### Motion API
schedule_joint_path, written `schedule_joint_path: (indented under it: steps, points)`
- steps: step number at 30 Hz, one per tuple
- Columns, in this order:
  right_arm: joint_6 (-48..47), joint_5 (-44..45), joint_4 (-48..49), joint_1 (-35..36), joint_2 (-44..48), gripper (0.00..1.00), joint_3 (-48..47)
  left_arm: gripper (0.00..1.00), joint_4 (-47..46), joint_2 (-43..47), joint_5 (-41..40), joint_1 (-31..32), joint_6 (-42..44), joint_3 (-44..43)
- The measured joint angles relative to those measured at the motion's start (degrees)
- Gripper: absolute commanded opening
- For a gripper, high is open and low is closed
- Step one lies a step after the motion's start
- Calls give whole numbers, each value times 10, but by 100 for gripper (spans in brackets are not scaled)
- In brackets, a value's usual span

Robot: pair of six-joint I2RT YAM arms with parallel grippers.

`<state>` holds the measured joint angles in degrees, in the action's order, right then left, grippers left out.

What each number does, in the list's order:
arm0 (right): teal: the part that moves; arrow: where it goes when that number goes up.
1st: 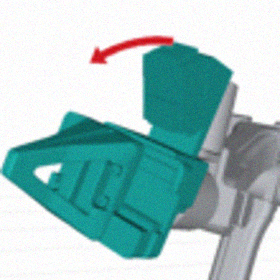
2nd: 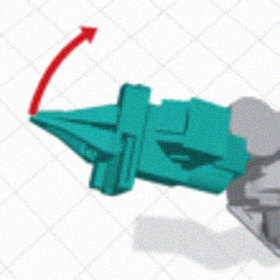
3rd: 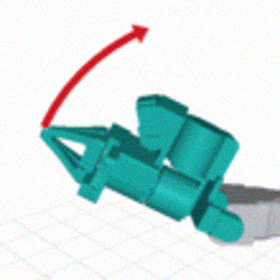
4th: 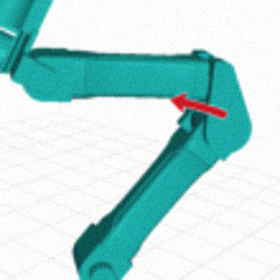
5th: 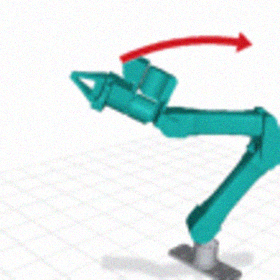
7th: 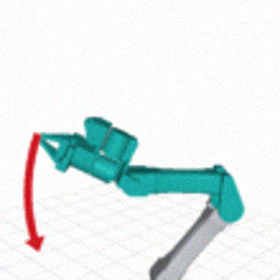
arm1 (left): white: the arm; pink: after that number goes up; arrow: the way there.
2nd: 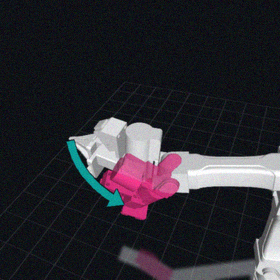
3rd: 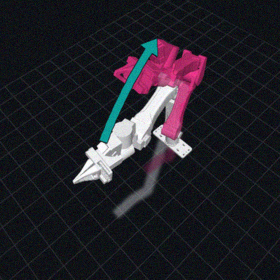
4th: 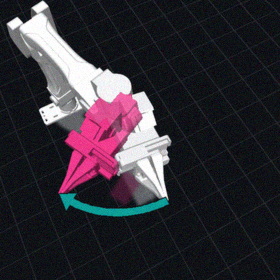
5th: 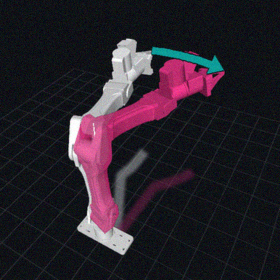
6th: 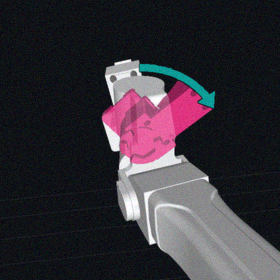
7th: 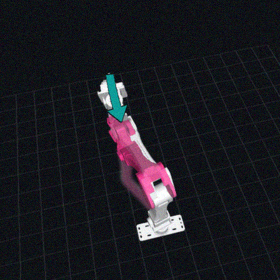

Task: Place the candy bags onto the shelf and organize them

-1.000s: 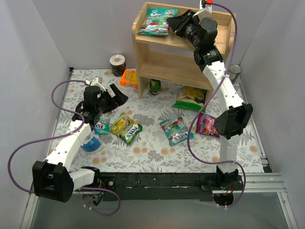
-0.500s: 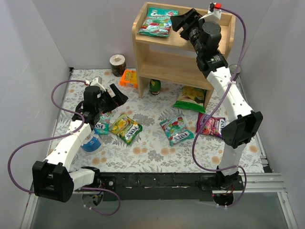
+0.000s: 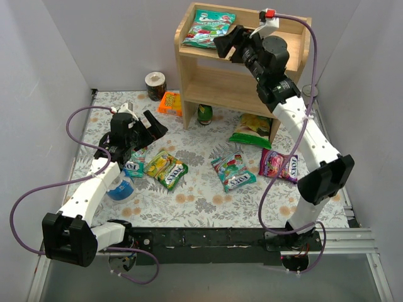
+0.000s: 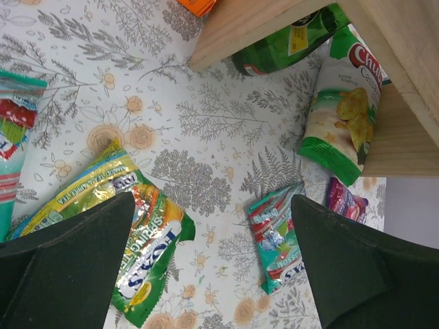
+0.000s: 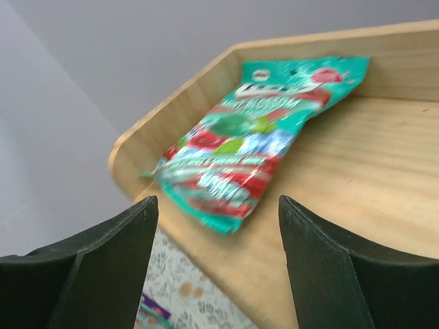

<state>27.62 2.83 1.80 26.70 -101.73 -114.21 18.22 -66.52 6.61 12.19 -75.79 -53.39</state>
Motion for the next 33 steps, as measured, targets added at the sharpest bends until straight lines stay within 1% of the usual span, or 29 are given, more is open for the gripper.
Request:
schedule_joint_path:
  steps: [3,9,12,13,14,17,20,23,26,29,33]
  points:
    - [-51,-4,-5,37,44,78,41,98,10,0,2,0,-11,0]
    - [-155,26,-24,140,158,78,129,98,15,7,12,0,-17,2]
    - [-182,40,-43,162,222,79,181,98,16,7,19,0,-10,2]
    - [-189,51,-54,164,247,84,203,98,16,7,20,0,-7,2]
    - [-195,61,-61,165,268,87,222,98,17,7,20,0,-4,2]
    - [-208,101,-99,165,321,91,270,98,20,7,19,0,11,2]
    - [-205,137,-163,166,367,91,309,98,34,-2,16,0,33,-10]
    - [-189,152,-223,166,406,89,351,98,37,-23,19,0,49,-31]
    - [-153,150,-265,166,449,88,434,98,30,-38,33,0,50,-37]
    - [-109,141,-294,166,483,87,544,98,23,-51,54,0,46,-37]
    - [-73,144,-331,166,494,87,628,98,7,-59,76,0,37,-34]
